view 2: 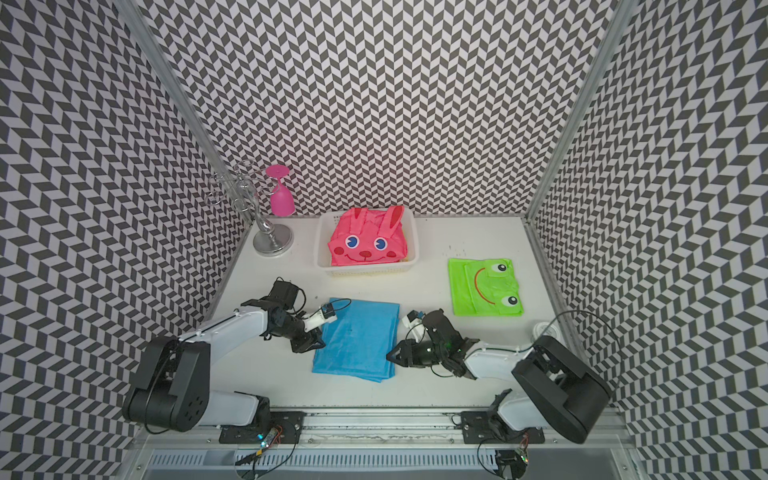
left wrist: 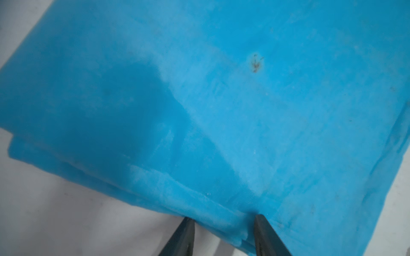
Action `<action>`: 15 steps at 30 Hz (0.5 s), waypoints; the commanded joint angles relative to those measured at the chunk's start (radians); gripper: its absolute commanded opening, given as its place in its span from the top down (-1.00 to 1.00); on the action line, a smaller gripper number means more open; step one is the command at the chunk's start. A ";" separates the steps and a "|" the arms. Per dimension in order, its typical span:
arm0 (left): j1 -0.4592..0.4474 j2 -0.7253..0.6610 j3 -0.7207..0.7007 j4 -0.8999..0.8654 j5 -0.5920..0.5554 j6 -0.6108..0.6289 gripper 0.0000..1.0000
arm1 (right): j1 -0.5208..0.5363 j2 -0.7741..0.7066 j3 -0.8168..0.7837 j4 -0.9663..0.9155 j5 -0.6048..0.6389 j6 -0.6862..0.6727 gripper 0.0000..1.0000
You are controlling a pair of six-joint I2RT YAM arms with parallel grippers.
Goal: Put the folded raincoat in the basket
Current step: Move the raincoat to the center of the board.
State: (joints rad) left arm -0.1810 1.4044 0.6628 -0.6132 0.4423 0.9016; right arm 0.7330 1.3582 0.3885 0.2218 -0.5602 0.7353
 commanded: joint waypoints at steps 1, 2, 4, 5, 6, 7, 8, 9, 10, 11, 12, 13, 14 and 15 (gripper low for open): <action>0.004 -0.011 -0.021 0.036 -0.016 0.023 0.10 | 0.028 -0.075 0.097 -0.203 0.207 -0.198 -0.01; 0.006 -0.002 -0.020 0.038 -0.016 0.021 0.10 | 0.038 -0.085 0.117 -0.223 0.229 -0.237 -0.04; 0.013 0.018 -0.011 0.032 -0.012 0.019 0.10 | 0.072 -0.100 0.161 -0.254 0.261 -0.343 -0.12; 0.016 0.021 -0.007 0.029 -0.008 0.023 0.10 | 0.089 -0.103 0.181 -0.273 0.284 -0.391 -0.15; 0.019 0.023 -0.005 0.030 -0.004 0.026 0.09 | 0.114 -0.108 0.206 -0.296 0.291 -0.408 -0.15; 0.024 0.020 -0.005 0.030 0.003 0.030 0.08 | 0.132 -0.114 0.223 -0.310 0.291 -0.408 -0.15; 0.026 0.019 -0.003 0.027 0.009 0.035 0.06 | 0.161 -0.123 0.235 -0.319 0.291 -0.408 -0.15; 0.026 0.017 0.000 0.017 0.018 0.044 0.03 | 0.187 -0.139 0.242 -0.325 0.291 -0.408 -0.15; 0.028 0.015 0.001 0.009 0.029 0.052 0.00 | 0.207 -0.155 0.243 -0.322 0.291 -0.408 -0.15; 0.029 0.014 0.001 0.005 0.034 0.058 -0.02 | 0.221 -0.166 0.238 -0.323 0.291 -0.408 -0.15; 0.029 0.014 0.000 0.004 0.036 0.059 -0.03 | 0.242 -0.180 0.229 -0.325 0.291 -0.408 -0.15; 0.030 0.012 -0.002 0.006 0.033 0.059 -0.05 | 0.267 -0.200 0.214 -0.336 0.291 -0.408 -0.15; 0.032 0.013 -0.004 0.007 0.032 0.059 -0.07 | 0.284 -0.215 0.194 -0.342 0.348 -1.339 -0.36; 0.033 0.012 -0.006 0.005 0.032 0.061 -0.10 | 0.301 -0.228 0.162 -0.319 0.385 -1.442 -0.39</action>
State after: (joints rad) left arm -0.1551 1.4185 0.6563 -0.5968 0.4519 0.9413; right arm 0.9981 1.1694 0.5976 -0.0860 -0.2626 -0.0048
